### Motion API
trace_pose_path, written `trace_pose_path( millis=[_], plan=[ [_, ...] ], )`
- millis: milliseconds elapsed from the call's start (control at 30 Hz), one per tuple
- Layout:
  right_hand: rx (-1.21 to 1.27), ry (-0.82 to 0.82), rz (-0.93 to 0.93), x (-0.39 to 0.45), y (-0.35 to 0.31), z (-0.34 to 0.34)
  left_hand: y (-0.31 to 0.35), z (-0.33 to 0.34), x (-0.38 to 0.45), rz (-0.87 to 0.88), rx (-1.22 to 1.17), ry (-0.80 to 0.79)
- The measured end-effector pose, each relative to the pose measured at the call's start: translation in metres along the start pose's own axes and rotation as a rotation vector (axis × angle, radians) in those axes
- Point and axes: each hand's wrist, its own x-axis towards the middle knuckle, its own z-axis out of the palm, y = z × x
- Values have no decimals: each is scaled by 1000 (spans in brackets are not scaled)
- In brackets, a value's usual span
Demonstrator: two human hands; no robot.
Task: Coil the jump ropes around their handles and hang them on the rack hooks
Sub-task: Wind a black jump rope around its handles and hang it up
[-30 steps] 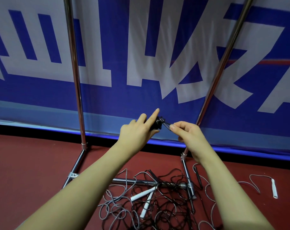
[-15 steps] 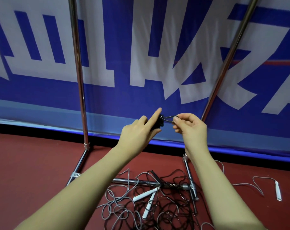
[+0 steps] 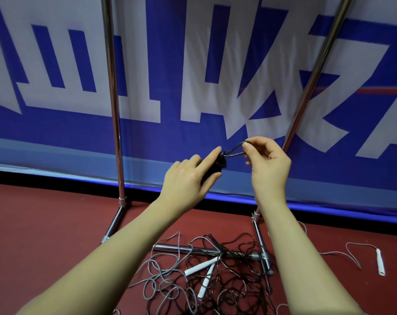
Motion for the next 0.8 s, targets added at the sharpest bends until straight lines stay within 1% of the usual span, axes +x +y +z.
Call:
trace_pose_path(
  millis=[100,167,233,300,367,500,600,800],
  plan=[
    [63,-25,-9,-6,-17,9,-2,-14,5,-10,42,91],
    [76,-61,-18,-7,-29,19,-3,-26,4,-58,27,102],
    [36,-131,-39,-5,-43,30,-6,-40,5,-110,-7,99],
    [0,-197,-71,-1,-61,43,-12,-55,10,-140,-27,113],
    [-11,-230,-103,7,-82,55,-19,-72,22,-157,-23,138],
    [18,-236,-157,27,-120,78,-32,-108,56,-134,42,210],
    [-7,-239,-209,47,-147,99,-44,-131,84,-110,96,237],
    [-69,-229,-290,101,-187,151,-81,-164,147,-123,107,306]
  ],
)
